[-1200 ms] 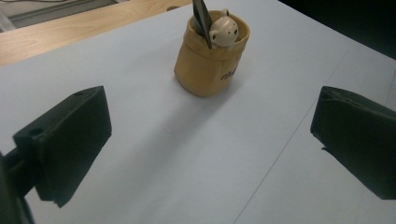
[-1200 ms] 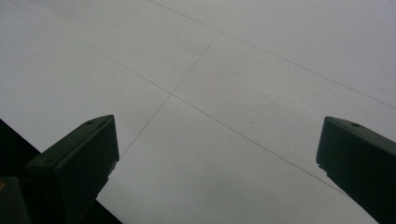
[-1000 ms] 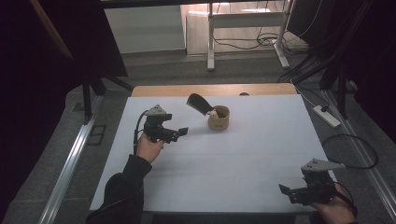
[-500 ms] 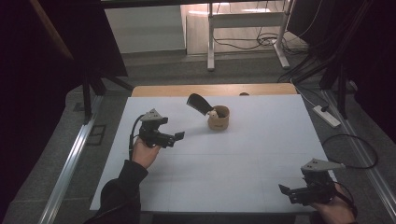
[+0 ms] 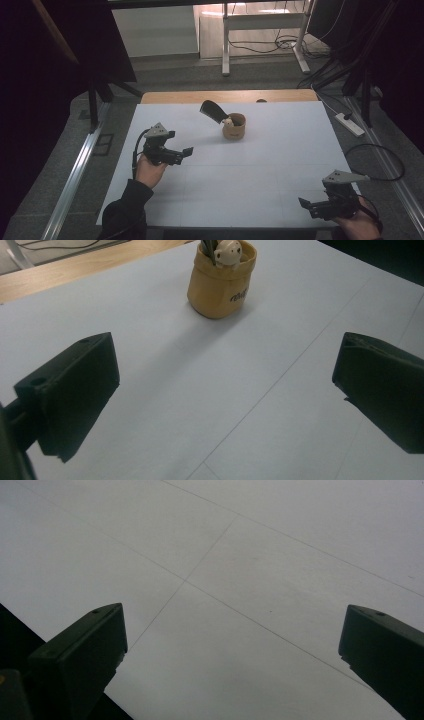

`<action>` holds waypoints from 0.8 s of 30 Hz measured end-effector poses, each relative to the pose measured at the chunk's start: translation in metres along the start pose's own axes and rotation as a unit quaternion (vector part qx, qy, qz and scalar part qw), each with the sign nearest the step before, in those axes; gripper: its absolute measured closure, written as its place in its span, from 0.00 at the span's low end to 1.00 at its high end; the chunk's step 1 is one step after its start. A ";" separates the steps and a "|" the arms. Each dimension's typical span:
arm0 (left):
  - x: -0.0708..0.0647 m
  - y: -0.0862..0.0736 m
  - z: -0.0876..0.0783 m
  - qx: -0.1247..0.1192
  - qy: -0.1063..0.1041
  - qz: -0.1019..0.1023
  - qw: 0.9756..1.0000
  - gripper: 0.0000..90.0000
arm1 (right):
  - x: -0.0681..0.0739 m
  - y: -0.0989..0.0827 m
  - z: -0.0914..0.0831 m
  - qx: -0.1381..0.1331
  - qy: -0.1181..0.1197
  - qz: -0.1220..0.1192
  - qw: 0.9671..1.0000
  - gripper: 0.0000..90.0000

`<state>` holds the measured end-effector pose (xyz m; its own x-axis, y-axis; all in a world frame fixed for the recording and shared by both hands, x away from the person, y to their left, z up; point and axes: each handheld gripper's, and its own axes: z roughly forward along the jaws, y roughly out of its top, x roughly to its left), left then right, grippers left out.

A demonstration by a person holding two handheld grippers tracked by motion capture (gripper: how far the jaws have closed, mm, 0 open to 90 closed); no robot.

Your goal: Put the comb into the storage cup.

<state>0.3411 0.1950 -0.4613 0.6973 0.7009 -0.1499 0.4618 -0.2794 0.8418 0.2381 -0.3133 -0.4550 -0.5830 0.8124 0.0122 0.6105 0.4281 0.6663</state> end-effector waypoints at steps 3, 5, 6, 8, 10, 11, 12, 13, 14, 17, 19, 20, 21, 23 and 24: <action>-0.001 -0.002 -0.003 0.001 0.000 0.001 1.000 0.00 | 0.000 0.000 0.000 0.000 0.000 0.000 1.000 0.00; -0.003 -0.004 -0.005 0.002 0.000 0.000 1.000 0.00 | 0.000 0.000 0.000 0.000 0.000 0.000 1.000 0.00; -0.003 -0.005 -0.005 0.003 0.001 0.000 1.000 0.00 | 0.000 0.000 0.000 0.000 0.000 0.000 1.000 0.00; -0.005 -0.006 -0.006 0.006 0.003 0.003 1.000 0.00 | 0.000 0.000 0.000 0.000 0.000 0.000 1.000 0.00; -0.006 -0.008 -0.008 0.009 0.002 0.004 1.000 0.00 | 0.000 0.000 0.000 0.000 0.000 0.000 1.000 0.00; -0.006 -0.008 -0.008 0.012 0.002 0.005 1.000 0.00 | 0.000 0.000 0.000 0.000 0.000 0.000 1.000 0.00; -0.007 -0.009 -0.009 0.014 0.001 0.005 1.000 0.00 | 0.000 0.000 0.000 0.000 0.000 -0.001 1.000 0.00; -0.007 -0.010 -0.009 0.017 0.000 0.006 1.000 0.00 | 0.000 0.000 0.000 0.000 -0.001 -0.001 1.000 0.00; -0.008 -0.012 -0.010 0.019 0.001 0.007 1.000 0.00 | 0.000 0.000 0.000 0.000 -0.001 0.000 1.000 0.00; -0.010 -0.014 -0.013 0.023 0.001 0.007 1.000 0.00 | 0.000 0.000 0.000 0.000 -0.002 0.001 1.000 0.00; -0.010 -0.016 -0.016 0.022 0.002 0.007 1.000 0.00 | 0.000 0.000 0.000 0.000 -0.002 0.001 1.000 0.00; -0.011 -0.017 -0.017 0.021 0.001 0.005 1.000 0.00 | 0.000 0.000 0.000 0.001 -0.002 0.000 1.000 0.00; -0.011 -0.018 -0.018 0.021 0.001 0.004 1.000 0.00 | 0.000 0.000 0.000 0.001 -0.002 0.001 1.000 0.00; -0.012 -0.019 -0.019 0.021 0.001 0.004 1.000 0.00 | 0.000 0.000 0.000 0.001 -0.002 0.001 1.000 0.00; -0.012 -0.021 -0.022 0.021 0.002 0.001 1.000 0.00 | 0.000 0.000 0.000 0.001 -0.002 0.001 1.000 0.00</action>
<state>0.3108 0.2068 -0.4655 0.6967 0.7024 -0.1455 0.4822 -0.3085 0.8200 0.2381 -0.3132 -0.4551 -0.5802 0.8144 0.0103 0.6121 0.4276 0.6652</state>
